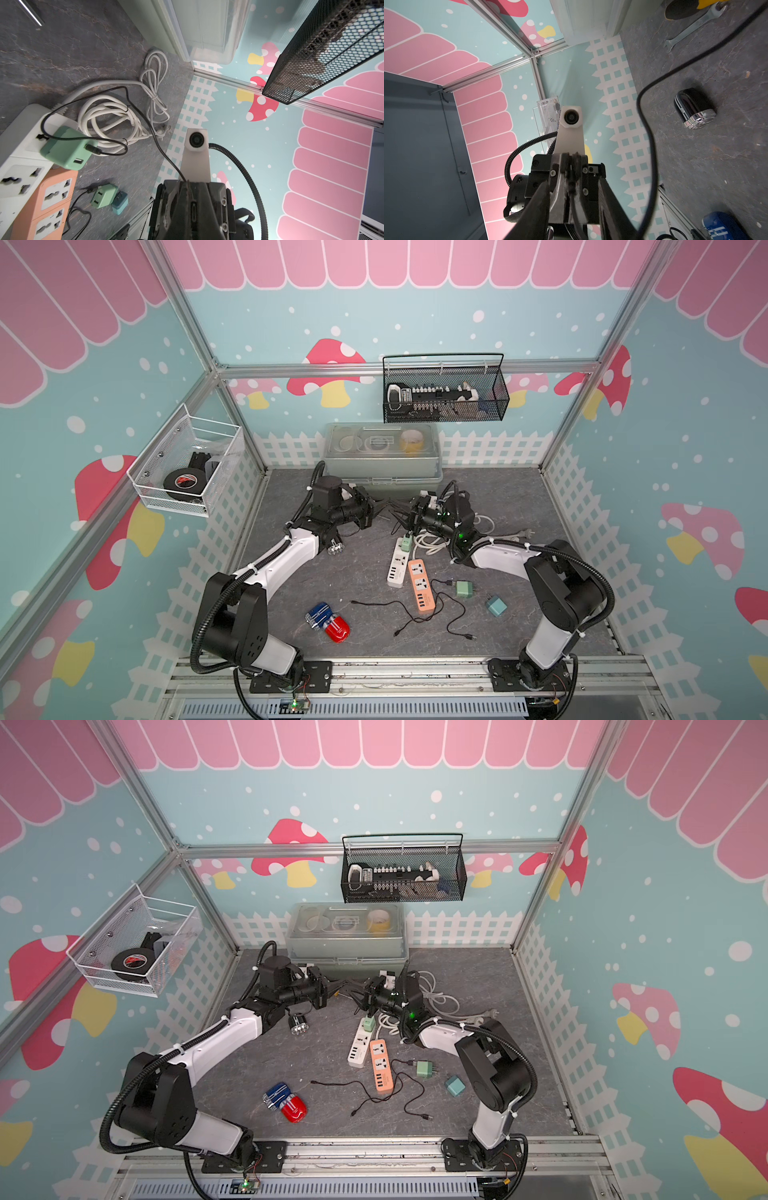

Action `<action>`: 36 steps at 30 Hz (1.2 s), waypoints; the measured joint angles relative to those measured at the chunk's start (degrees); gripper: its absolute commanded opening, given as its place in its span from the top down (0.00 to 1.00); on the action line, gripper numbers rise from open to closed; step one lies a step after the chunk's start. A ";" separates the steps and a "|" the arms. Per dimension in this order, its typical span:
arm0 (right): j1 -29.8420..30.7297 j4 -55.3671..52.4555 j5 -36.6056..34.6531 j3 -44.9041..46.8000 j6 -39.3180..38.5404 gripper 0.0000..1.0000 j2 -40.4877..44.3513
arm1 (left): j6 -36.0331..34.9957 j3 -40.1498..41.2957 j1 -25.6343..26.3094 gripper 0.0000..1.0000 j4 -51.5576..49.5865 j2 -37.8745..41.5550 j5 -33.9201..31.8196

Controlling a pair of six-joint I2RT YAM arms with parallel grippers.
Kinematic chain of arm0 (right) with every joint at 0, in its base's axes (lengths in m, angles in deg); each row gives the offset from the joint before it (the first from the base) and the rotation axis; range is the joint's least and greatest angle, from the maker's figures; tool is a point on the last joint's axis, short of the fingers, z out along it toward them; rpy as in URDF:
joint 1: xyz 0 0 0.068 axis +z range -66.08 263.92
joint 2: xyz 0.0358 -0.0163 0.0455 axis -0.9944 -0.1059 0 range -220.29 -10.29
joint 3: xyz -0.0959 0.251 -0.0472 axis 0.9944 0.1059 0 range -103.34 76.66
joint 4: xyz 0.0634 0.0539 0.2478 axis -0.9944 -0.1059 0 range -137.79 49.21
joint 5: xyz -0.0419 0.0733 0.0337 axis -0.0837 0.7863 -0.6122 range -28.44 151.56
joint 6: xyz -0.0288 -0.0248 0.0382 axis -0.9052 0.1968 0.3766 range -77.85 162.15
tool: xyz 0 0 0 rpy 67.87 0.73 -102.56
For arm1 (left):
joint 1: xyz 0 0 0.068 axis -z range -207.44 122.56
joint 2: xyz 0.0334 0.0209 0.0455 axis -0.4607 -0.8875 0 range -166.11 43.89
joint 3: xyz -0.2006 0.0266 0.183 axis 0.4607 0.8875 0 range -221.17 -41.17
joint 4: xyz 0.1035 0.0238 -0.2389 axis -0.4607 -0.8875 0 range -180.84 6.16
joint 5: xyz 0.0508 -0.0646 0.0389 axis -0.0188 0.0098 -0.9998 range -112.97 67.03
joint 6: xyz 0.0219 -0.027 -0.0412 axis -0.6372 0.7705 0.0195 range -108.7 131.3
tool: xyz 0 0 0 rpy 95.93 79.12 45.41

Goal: Charge the electric shaver
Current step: Pick up the charging cable from the center of the board.

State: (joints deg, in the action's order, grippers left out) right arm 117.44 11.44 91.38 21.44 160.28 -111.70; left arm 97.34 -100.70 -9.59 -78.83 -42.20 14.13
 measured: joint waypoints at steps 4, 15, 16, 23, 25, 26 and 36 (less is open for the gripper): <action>-0.02 1.07 0.74 -0.35 0.68 0.71 -0.87 | -0.68 0.00 -0.28 1.00 -1.36 0.00 1.18; -0.02 1.07 1.16 -0.35 1.03 0.81 -0.87 | -1.73 -0.09 -0.55 1.00 -2.62 0.02 1.57; -0.02 0.94 1.20 -0.35 1.07 0.84 -0.87 | -1.84 -0.11 -0.55 1.00 -2.62 0.02 1.57; -0.09 0.90 1.16 -0.26 1.14 0.90 -0.87 | -2.10 -0.26 -1.05 1.00 -2.67 0.02 1.33; -0.09 0.90 1.18 -0.26 1.14 0.90 -0.87 | -2.08 -0.26 -1.05 1.00 -2.67 0.02 1.31; -0.09 0.90 1.20 -0.26 1.14 0.89 -0.87 | -2.08 -0.26 -1.05 1.00 -2.64 0.02 1.33; -0.09 1.46 1.22 -0.72 1.14 0.88 -1.99 | -1.88 -0.26 -0.96 1.00 -2.62 0.02 1.33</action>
State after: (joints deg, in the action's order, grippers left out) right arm 117.35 12.90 92.60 20.72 161.41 -113.69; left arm 95.46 -100.96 -10.55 -81.45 -42.17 15.47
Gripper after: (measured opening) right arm 0.137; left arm 0.051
